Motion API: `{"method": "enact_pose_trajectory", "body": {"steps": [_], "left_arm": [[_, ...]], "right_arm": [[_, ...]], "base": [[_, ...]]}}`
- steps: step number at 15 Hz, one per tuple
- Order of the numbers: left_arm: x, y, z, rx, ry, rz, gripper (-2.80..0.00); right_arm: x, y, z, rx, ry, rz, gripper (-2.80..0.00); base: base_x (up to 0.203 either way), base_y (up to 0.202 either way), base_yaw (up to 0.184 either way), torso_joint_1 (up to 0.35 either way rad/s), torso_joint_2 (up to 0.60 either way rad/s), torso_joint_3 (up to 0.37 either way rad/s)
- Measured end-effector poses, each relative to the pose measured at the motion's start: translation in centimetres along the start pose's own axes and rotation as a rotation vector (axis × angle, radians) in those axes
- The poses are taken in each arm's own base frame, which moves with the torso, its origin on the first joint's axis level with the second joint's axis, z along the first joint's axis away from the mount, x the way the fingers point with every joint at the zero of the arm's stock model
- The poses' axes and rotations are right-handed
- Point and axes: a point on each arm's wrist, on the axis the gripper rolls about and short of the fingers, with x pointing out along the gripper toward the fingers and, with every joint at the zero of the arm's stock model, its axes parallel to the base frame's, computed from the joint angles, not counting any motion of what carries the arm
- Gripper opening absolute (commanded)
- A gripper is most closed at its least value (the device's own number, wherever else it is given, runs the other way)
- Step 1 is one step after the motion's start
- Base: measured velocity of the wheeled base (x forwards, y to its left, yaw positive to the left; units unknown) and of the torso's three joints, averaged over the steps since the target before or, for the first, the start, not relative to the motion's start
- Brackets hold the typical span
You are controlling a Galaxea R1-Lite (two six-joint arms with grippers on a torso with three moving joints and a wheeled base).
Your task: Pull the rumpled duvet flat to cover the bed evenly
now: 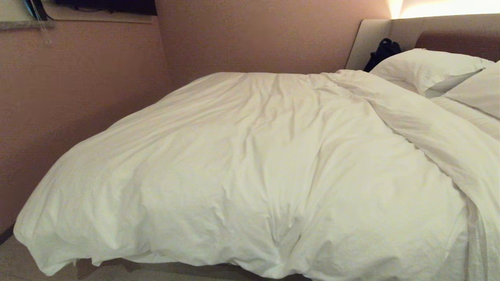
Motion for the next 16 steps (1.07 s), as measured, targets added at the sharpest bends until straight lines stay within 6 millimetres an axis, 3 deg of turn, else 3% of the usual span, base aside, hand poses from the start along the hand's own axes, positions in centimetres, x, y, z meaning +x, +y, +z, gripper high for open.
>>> {"method": "enact_pose_trajectory", "body": {"steps": [3, 16], "left_arm": [[0.0, 0.0, 0.0, 0.0, 0.0, 0.0, -2.8], [0.0, 0.0, 0.01, 0.0, 0.0, 0.0, -2.8]], "right_arm": [[0.0, 0.0, 0.0, -0.001, 0.0, 0.0, -2.8], [0.0, 0.0, 0.0, -0.001, 0.0, 0.0, -2.8]], "base": [[0.0, 0.088, -0.005, 0.002, 0.0, 0.002], [0.0, 0.193, 0.0, 0.002, 0.0, 0.001]]}}
